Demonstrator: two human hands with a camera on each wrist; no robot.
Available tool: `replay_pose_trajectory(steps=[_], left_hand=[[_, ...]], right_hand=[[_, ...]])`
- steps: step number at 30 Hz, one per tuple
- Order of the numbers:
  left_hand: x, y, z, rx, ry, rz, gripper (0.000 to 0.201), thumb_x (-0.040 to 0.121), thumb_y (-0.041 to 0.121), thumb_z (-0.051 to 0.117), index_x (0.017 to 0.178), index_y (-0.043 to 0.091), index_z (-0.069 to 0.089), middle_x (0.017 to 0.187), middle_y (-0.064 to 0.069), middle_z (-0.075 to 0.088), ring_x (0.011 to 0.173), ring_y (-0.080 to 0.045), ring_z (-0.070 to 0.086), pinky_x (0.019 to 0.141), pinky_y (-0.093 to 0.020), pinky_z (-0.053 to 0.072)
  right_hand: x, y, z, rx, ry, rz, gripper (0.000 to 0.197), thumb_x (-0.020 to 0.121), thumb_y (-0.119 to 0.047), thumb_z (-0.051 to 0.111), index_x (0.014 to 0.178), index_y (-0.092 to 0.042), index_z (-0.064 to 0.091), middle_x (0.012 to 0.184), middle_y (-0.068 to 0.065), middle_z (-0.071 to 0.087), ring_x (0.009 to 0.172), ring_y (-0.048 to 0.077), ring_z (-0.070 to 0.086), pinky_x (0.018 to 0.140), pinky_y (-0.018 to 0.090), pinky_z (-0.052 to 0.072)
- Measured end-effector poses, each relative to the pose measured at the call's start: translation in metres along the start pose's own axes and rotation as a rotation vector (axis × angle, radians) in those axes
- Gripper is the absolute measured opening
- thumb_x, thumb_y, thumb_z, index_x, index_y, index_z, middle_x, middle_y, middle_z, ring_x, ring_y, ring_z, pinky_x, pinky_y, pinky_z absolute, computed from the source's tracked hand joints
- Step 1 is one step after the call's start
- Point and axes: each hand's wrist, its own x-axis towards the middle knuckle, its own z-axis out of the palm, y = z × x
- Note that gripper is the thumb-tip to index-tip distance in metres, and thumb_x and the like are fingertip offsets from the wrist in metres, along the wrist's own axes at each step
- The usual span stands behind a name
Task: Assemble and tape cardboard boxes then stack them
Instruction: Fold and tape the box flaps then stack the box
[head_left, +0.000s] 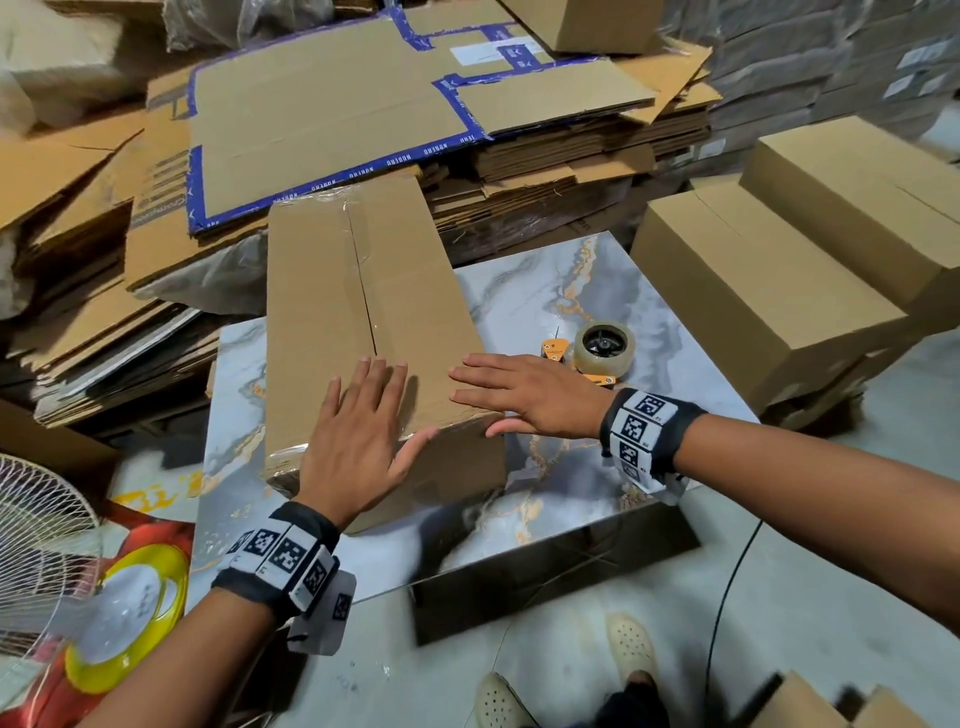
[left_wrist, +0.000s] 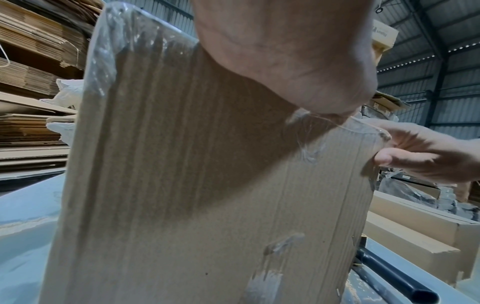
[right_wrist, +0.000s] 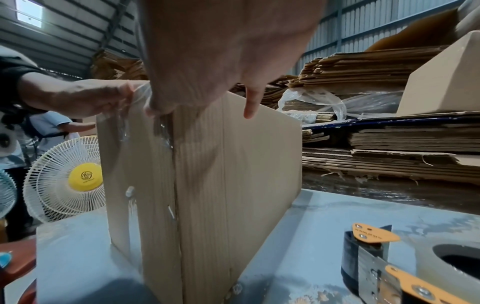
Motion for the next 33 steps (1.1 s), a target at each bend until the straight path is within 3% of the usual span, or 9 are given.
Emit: replay_pose_trajectory(steps=[2,6,12,16,19,22,25,30,33], left_hand=[[0.000,0.000,0.000,0.007,-0.006,-0.002,0.089,0.099,0.073,0.009,0.156,0.009,0.033,0.160,-0.018,0.035,0.151,-0.033,0.029,0.121,-0.055,0.024],[0.000,0.000,-0.001,-0.014,-0.014,-0.010,0.091,0.098,0.074,0.009,0.157,0.009,0.032,0.160,-0.018,0.035,0.151,-0.033,0.027,0.122,-0.055,0.022],[-0.001,-0.002,-0.002,-0.032,-0.032,0.026,0.093,0.096,0.076,0.007,0.159,0.011,0.025,0.163,-0.014,0.030,0.154,-0.030,0.020,0.124,-0.052,0.020],[0.001,-0.004,-0.001,-0.011,-0.063,0.070,0.097,0.096,0.078,0.007,0.160,0.007,0.020,0.165,-0.015,0.025,0.155,-0.031,0.015,0.123,-0.052,0.022],[0.003,-0.004,-0.001,0.007,-0.092,0.060,0.102,0.094,0.079,0.004,0.160,0.003,0.015,0.166,-0.017,0.019,0.155,-0.032,0.011,0.124,-0.051,0.017],[0.005,-0.005,0.000,0.020,-0.132,0.036,0.111,0.088,0.085,0.001,0.160,0.001,0.010,0.167,-0.018,0.010,0.156,-0.032,0.005,0.124,-0.051,0.011],[0.007,-0.004,0.003,0.054,-0.139,0.024,0.119,0.085,0.090,0.004,0.158,-0.004,0.018,0.165,-0.024,0.017,0.154,-0.037,0.013,0.122,-0.053,0.017],[0.007,-0.006,0.007,0.091,-0.152,0.040,0.123,0.083,0.091,0.006,0.154,-0.007,0.025,0.161,-0.028,0.024,0.152,-0.040,0.022,0.120,-0.055,0.023],[0.008,-0.004,0.006,0.095,-0.149,0.043,0.122,0.083,0.091,0.006,0.155,-0.006,0.024,0.162,-0.027,0.023,0.152,-0.039,0.021,0.121,-0.053,0.020]], right_hand=[[-0.001,-0.003,-0.002,0.034,-0.013,0.027,0.064,0.099,-0.053,0.048,0.152,-0.018,0.045,0.161,0.007,0.038,0.150,0.026,0.030,0.114,0.026,0.023],[0.000,-0.015,0.001,0.167,0.017,0.147,0.061,0.105,-0.055,0.028,0.150,-0.019,0.049,0.160,0.004,0.039,0.151,0.024,0.029,0.112,0.045,0.042],[0.003,-0.026,0.023,0.146,0.183,0.241,0.060,0.106,-0.053,0.029,0.142,-0.013,0.057,0.154,0.009,0.047,0.147,0.027,0.036,0.103,0.046,0.051],[0.002,-0.023,0.019,0.141,0.150,0.217,0.058,0.104,-0.055,0.036,0.143,-0.017,0.057,0.155,0.008,0.046,0.148,0.026,0.034,0.103,0.047,0.051],[0.003,-0.031,0.011,0.246,0.134,0.301,0.063,0.102,-0.060,0.035,0.146,-0.018,0.053,0.160,0.006,0.039,0.151,0.022,0.029,0.114,0.049,0.039],[0.023,-0.057,0.012,0.472,0.392,0.621,0.068,0.101,-0.061,0.033,0.147,-0.014,0.050,0.162,0.008,0.034,0.150,0.021,0.030,0.120,0.045,0.031],[0.062,-0.078,0.019,0.532,0.707,0.882,0.057,0.101,-0.048,0.039,0.143,-0.011,0.052,0.161,0.008,0.036,0.145,0.022,0.038,0.116,0.043,0.036],[0.075,-0.079,0.041,0.534,1.102,0.949,0.051,0.104,-0.042,0.039,0.136,-0.005,0.054,0.153,0.010,0.048,0.136,0.024,0.052,0.103,0.051,0.049],[0.073,-0.081,0.040,0.686,1.211,0.978,0.049,0.099,-0.041,0.043,0.136,-0.009,0.051,0.141,0.010,0.058,0.127,0.026,0.059,0.102,0.046,0.052]])
